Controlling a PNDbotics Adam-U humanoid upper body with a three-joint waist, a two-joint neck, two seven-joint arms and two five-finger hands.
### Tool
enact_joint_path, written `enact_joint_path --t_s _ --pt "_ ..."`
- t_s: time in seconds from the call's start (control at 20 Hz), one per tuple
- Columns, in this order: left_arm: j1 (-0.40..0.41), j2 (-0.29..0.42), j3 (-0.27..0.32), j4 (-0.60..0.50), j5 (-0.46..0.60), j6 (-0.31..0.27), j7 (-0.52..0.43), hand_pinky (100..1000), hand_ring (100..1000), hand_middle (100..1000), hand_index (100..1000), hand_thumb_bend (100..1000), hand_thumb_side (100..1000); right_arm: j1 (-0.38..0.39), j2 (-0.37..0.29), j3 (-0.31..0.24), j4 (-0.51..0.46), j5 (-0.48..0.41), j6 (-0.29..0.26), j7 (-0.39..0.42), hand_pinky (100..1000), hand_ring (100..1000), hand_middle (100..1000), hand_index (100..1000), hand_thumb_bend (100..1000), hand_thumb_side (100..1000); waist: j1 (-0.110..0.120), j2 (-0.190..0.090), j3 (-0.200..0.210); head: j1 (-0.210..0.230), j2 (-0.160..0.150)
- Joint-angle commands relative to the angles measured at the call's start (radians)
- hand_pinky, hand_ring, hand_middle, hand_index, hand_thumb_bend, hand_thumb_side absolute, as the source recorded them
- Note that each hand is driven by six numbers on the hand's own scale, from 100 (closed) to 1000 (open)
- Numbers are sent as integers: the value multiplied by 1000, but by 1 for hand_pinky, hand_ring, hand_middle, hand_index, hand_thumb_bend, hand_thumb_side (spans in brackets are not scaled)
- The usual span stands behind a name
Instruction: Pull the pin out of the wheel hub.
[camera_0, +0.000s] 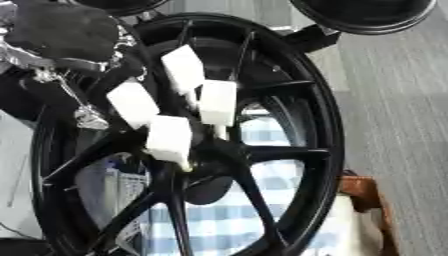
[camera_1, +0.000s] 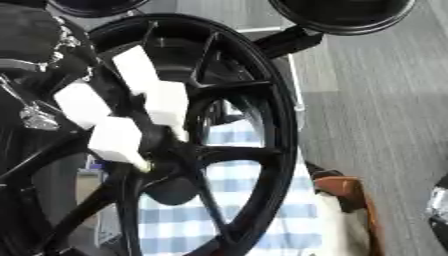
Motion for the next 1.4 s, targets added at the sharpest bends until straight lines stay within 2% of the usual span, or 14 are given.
enact_joint_path --t_s 0.05,0.15,0.4,0.6,0.85,1.05,1.2,1.4 --pt "-16 18 21 -6 -2 -5 9 624 507 378 481 141 247 2 -5 -8 -12 -6 -2 -3 707 481 533 707 100 485 -3 -21 1 -1 -8" --pt "-16 20 31 -10 15 20 36 612 490 344 447 100 235 4 -5 -9 -12 -7 -2 -5 707 481 533 707 100 487 -3 -23 3 -3 -6" --pt "-19 30 62 -21 90 83 88 604 474 309 419 100 223 7 -5 -12 -12 -10 -2 -8 706 481 533 707 100 490 -3 -30 8 -7 -3" --pt "-12 46 89 -39 151 112 95 604 472 306 419 100 221 12 -5 -14 -12 -10 -4 -10 707 481 533 707 100 490 -3 -34 10 -10 0" --pt "20 94 210 6 252 159 138 634 481 315 439 100 210 29 0 -24 -12 2 -3 -23 708 482 533 707 100 489 -2 -44 31 -28 9" --pt "85 136 323 125 273 191 169 654 493 335 468 100 208 41 10 -29 -12 16 3 -35 708 482 533 707 100 488 -2 -47 51 -48 12" --pt "147 159 402 269 248 220 211 668 503 353 488 100 215 47 17 -32 -12 24 8 -44 707 482 533 707 100 488 -1 -48 63 -59 15" --pt "203 167 474 462 226 248 273 681 510 368 515 100 250 51 24 -31 -12 30 13 -48 707 481 533 707 100 487 -5 -47 71 -69 12"
